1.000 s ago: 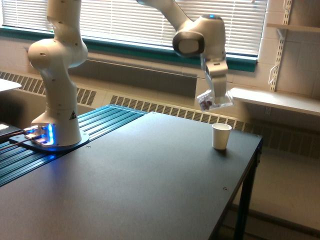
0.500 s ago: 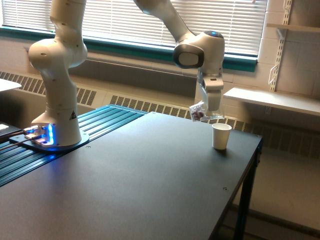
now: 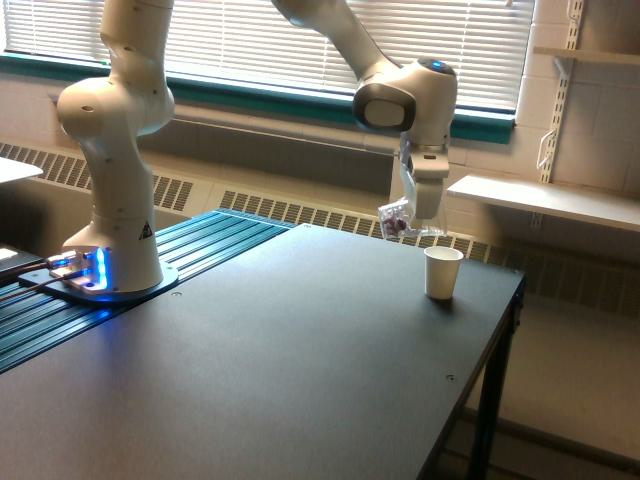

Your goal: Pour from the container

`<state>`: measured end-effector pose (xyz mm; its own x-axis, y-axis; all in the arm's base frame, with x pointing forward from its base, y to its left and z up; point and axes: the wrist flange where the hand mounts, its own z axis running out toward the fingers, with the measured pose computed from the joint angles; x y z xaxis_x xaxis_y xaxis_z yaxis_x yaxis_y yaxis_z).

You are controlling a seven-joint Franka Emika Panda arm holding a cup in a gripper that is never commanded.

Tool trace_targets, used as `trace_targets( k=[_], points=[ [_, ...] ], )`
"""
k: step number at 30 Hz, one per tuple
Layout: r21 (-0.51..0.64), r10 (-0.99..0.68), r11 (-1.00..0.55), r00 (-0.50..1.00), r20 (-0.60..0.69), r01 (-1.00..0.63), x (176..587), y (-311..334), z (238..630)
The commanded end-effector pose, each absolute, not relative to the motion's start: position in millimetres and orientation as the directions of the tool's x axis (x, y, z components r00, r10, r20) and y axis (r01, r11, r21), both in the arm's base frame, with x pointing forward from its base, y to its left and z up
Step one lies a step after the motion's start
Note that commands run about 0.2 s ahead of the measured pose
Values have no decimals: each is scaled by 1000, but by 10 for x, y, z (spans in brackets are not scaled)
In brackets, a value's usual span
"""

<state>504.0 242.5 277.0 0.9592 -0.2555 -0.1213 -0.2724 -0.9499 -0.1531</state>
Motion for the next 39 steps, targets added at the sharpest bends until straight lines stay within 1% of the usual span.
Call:
trace_targets(
  k=[1, 7, 8, 11, 13, 15, 25, 35, 39],
  points=[
    [-111, -281, -946, 943, -179, -303, 5074, 2551, 2724],
    [-94, -290, -944, 932, -218, -316, 5144, 2626, 2685],
    [-86, -293, -943, 925, -241, -322, 5144, 2646, 2676],
    [-55, -292, -947, 921, -257, -316, 5157, 2705, 2649],
    [-62, -295, -944, 917, -268, -323, 5186, 2719, 2649],
    [-41, -297, -946, 913, -280, -320, 5171, 2753, 2623],
    [-32, -334, -930, 879, -342, -366, 5201, 2787, 2629],
    [-48, -338, -923, 863, -375, -383, 5207, 2783, 2665],
    [-93, -338, -909, 851, -403, -405, 5229, 2701, 2644]
  ],
)
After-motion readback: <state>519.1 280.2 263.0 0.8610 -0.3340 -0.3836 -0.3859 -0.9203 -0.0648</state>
